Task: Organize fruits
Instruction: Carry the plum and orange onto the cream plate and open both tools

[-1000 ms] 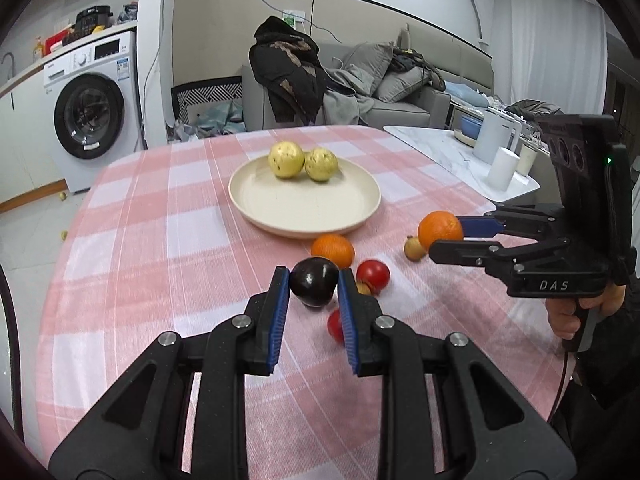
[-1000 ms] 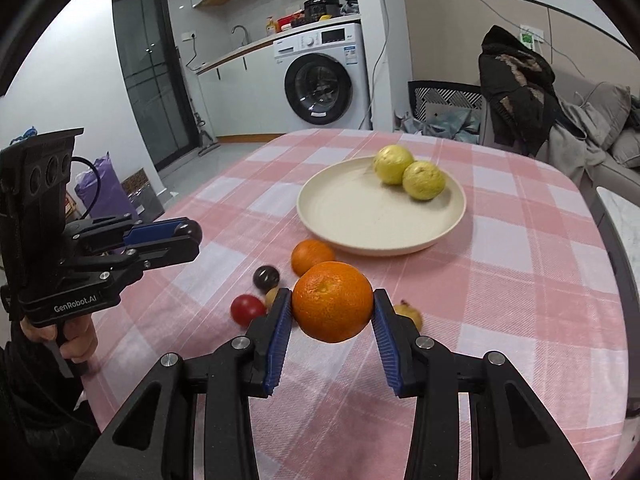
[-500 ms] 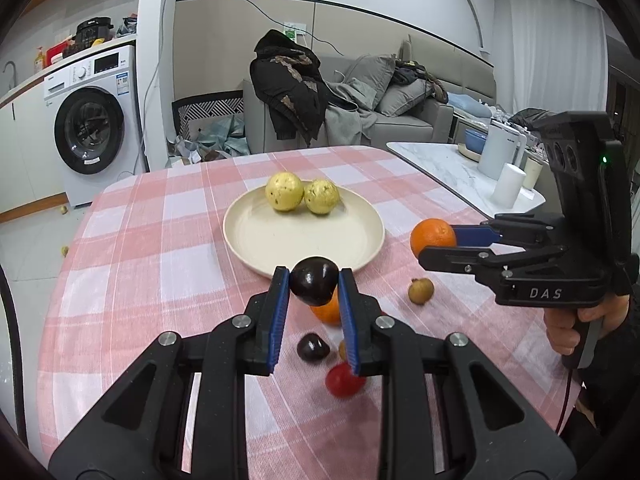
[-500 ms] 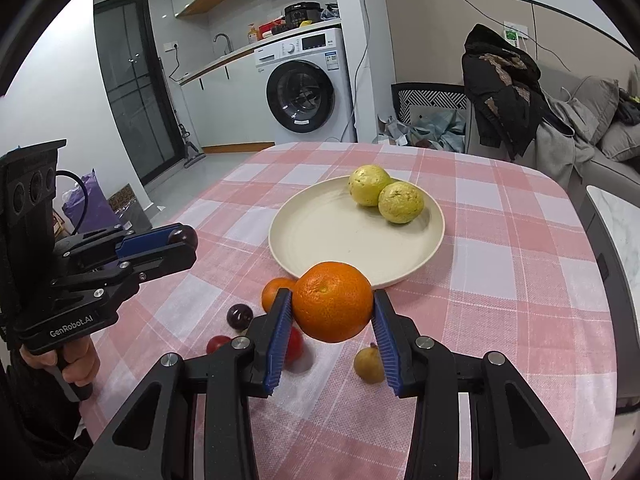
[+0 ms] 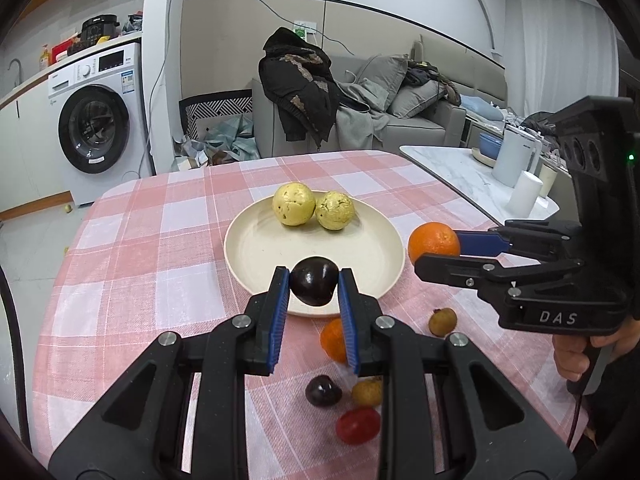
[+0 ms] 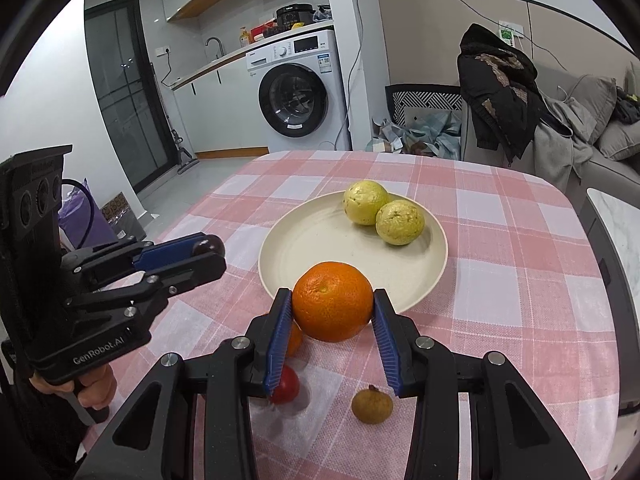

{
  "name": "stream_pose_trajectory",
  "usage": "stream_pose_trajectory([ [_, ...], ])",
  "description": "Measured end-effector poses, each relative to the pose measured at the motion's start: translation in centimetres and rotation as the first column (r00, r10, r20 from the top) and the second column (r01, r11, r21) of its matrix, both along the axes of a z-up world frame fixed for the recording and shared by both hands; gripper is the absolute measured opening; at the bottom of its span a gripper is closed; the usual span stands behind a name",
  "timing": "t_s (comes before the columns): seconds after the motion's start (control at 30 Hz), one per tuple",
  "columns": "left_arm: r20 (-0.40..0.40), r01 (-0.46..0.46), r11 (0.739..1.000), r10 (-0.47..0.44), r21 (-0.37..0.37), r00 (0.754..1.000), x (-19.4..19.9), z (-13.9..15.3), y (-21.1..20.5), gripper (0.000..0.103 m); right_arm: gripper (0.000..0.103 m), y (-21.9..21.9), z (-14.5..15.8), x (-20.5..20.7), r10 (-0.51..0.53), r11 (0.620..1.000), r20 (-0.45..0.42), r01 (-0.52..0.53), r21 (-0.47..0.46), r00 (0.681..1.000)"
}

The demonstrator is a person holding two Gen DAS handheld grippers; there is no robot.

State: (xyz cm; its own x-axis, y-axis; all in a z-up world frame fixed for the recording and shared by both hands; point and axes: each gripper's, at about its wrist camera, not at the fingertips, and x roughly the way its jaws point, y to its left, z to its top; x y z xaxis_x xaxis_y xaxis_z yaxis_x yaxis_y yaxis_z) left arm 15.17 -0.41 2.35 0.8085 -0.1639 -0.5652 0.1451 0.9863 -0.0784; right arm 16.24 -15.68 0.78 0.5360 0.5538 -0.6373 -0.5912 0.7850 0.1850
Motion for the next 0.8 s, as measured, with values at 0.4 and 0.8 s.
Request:
stream_pose_trajectory([
  [0.4, -0.008, -0.032, 0.999, 0.032, 0.018, 0.999, 3.6, -1.4, 0.0, 0.022, 0.041, 1.2, -1.6, 2.4, -0.048, 0.999, -0.019, 0.048, -0.020, 0.999],
  [0.8, -0.062, -0.028, 0.999, 0.029, 0.015, 0.998, 5.9, -3.9, -0.1, 0.022, 0.041, 0.6, -3.4, 4.1, -0.084, 0.996, -0.068, 0.084, -0.005, 0.994],
])
